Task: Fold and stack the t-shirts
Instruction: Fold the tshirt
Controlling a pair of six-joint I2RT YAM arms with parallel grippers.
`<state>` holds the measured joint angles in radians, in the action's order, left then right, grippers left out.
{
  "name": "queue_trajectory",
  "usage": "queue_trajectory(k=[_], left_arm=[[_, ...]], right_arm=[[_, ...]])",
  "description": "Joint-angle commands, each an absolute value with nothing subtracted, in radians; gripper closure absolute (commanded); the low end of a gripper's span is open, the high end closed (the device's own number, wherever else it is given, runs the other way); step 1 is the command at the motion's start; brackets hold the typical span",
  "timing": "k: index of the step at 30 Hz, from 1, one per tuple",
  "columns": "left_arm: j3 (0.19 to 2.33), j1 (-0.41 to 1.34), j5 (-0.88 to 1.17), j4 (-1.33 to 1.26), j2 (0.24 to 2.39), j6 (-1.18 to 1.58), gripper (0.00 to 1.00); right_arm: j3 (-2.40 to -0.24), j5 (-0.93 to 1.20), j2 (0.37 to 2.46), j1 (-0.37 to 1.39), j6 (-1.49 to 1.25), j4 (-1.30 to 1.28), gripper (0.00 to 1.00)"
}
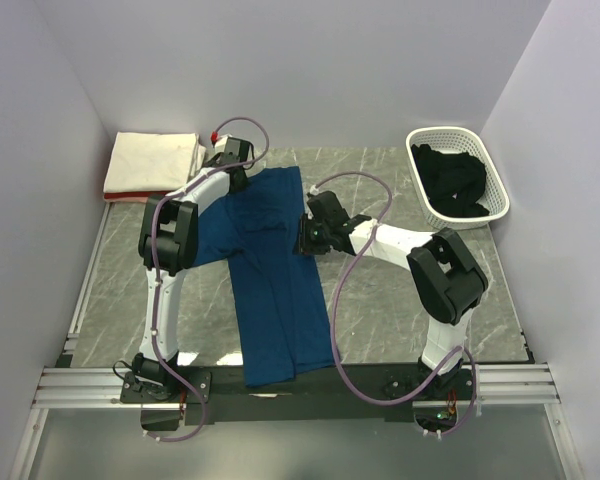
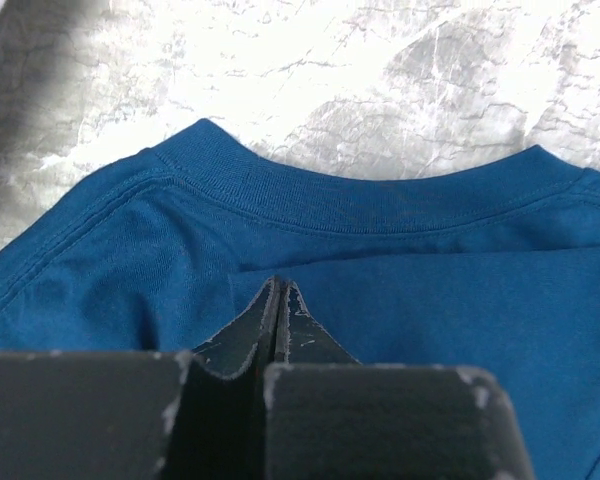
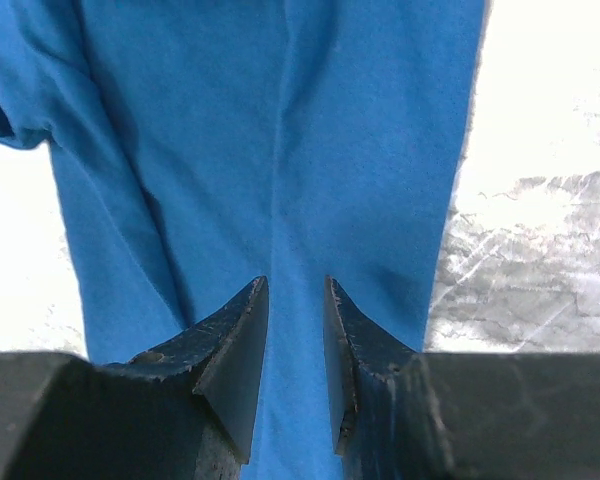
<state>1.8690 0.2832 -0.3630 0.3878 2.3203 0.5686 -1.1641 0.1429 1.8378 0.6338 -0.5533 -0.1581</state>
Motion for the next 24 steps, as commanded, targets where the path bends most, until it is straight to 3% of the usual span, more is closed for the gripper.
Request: queue_trajectory(k=[1, 7, 11, 14, 17, 24], left_arm=[[1.848, 0.287, -0.359, 0.339, 2.246, 0.557, 1.0], [1.859, 0.287, -0.399, 0.368, 2.238, 0.552, 1.0], [1.878, 0.279, -0.417, 0.408, 2.259, 0.569, 0.72], [1.878, 0.278, -0.419, 0.414, 2.273, 0.578, 0.63], [1.873, 0.276, -0.408, 0.405, 2.279, 0.583, 0.59], [1.873, 0.276, -0.373, 0.388, 2.299, 0.583, 0.59]], right_arm=[[-1.23, 0.13, 1.839, 0.623, -0.552, -0.144, 0.64], [-1.27, 0.129, 1.851, 0.623, -0.549, -0.158, 0.64], [-1.264, 0.132, 1.855, 0.623, -0.551, -0.152, 0.64], [-1.256, 0.132, 1.858, 0.624, -0.549, -0.147, 0.64], [-1.255, 0.132, 1.859, 0.624, -0.548, -0.149, 0.64], [-1.252, 0.132, 1.862, 0.624, -0.548, -0.146, 0.64]])
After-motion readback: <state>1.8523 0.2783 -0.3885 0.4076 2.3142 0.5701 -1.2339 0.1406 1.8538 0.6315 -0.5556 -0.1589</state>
